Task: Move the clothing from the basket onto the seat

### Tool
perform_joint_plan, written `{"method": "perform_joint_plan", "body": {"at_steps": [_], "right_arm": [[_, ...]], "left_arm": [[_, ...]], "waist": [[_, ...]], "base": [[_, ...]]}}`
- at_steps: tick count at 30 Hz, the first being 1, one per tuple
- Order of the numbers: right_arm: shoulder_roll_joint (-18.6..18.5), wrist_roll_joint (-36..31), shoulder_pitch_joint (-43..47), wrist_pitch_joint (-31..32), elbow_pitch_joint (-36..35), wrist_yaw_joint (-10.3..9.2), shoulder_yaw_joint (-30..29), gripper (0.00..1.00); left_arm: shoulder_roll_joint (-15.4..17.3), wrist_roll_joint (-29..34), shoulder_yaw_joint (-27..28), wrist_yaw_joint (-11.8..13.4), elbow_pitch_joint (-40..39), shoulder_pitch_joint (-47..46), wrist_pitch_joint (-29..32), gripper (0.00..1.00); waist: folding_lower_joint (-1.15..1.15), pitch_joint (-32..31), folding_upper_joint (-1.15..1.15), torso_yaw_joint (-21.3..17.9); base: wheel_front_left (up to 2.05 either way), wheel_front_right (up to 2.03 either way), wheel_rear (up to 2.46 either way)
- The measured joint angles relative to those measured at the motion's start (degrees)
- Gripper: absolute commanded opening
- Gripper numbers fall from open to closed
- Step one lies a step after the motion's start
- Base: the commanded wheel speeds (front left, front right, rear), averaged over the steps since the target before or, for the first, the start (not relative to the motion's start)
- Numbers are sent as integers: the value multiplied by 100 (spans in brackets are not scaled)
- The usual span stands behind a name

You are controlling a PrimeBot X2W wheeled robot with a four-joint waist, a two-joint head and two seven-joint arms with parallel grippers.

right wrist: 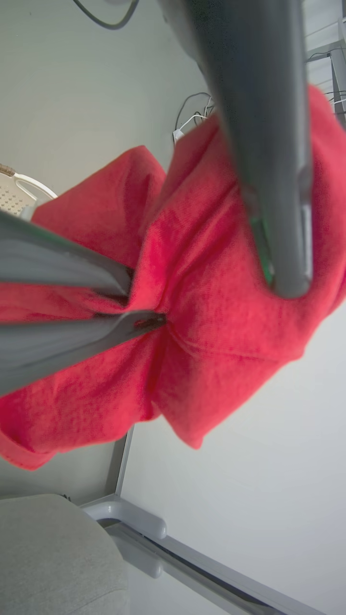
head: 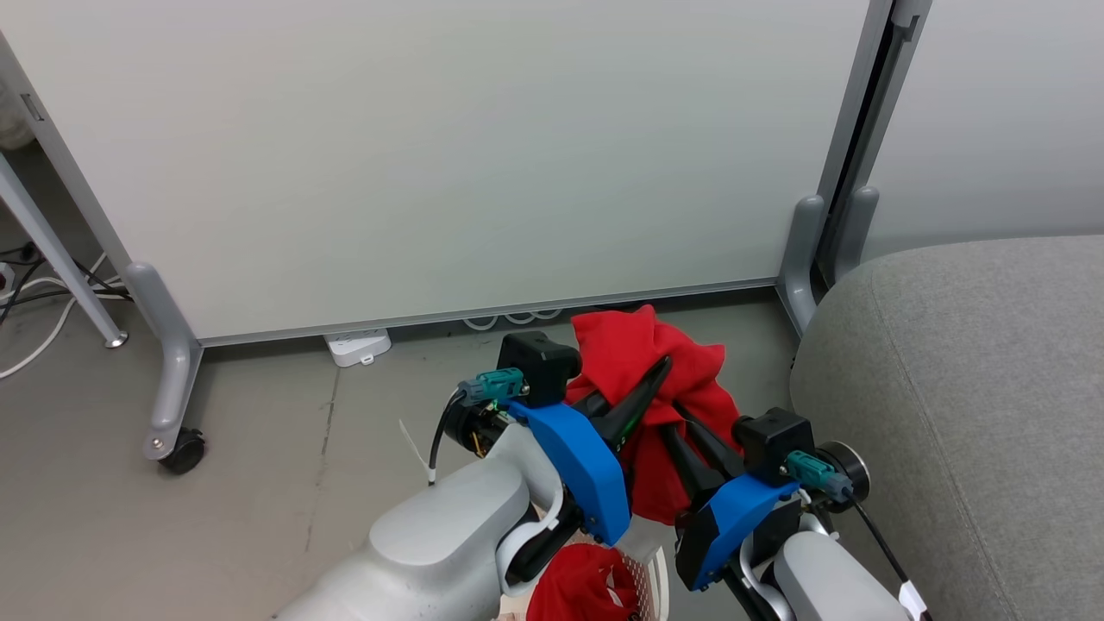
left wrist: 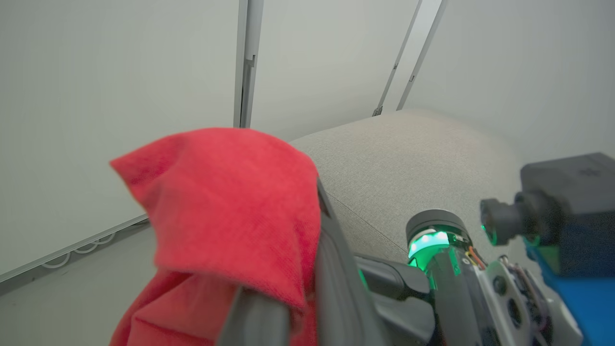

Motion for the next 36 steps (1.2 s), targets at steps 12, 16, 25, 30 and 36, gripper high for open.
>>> {"method": "perform_joint_plan", "body": {"at_steps": [12, 16, 25, 30, 36], "right_arm": [[0, 77, -26, -55, 75, 0, 43, 0], [-1, 77, -27, -56, 97, 0, 38, 0], [-1, 77, -65, -75, 125, 0, 30, 0], [-1, 73, -70, -123, 127, 0, -96, 0], [-1, 8, -80, -176, 113, 0, -289, 0]], "left_arm": [[0, -25, -66, 27, 21, -27, -52, 100], [0, -23, -75, 33, 13, -37, -67, 100], [0, 22, -93, 32, 22, -40, -75, 100], [13, 348, 227, 16, -68, 101, -93, 100], [305, 1098, 996, -82, -593, 808, -98, 100]], "waist": [[0, -2, 0, -24], [0, -1, 0, -24], [0, 11, 0, -14], [0, 26, 0, -14], [0, 56, 0, -18]], "base": [[0, 0, 0], [0, 0, 0], [0, 0, 0], [0, 0, 0], [0, 0, 0]]}}
